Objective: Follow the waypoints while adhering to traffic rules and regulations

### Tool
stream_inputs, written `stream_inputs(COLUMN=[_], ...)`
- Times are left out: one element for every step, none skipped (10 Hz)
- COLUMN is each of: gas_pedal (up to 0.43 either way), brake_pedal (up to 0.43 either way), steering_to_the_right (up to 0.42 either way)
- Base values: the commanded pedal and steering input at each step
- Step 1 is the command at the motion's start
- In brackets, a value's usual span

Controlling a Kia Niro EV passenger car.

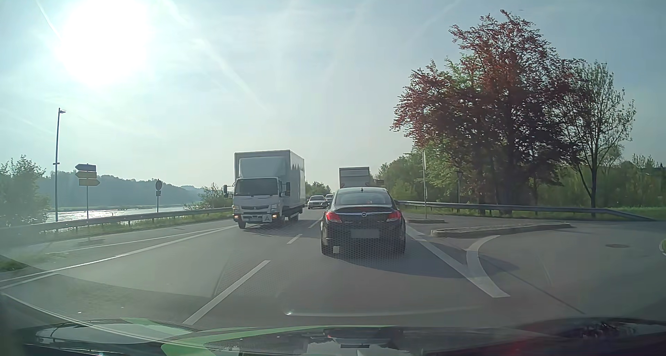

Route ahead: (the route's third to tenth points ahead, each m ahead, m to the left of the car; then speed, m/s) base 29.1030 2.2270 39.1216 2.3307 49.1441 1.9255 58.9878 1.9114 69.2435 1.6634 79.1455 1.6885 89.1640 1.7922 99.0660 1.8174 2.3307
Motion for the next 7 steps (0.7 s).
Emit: stream_inputs(gas_pedal=[0.079,0.079,0.079,0.079,0.079,0.079,0.079], brake_pedal=[0.0,0.0,0.0,0.0,0.0,0.0,0.0], steering_to_the_right=[0.001,0.001,0.0,0.001,0.001,0.0,0.001])
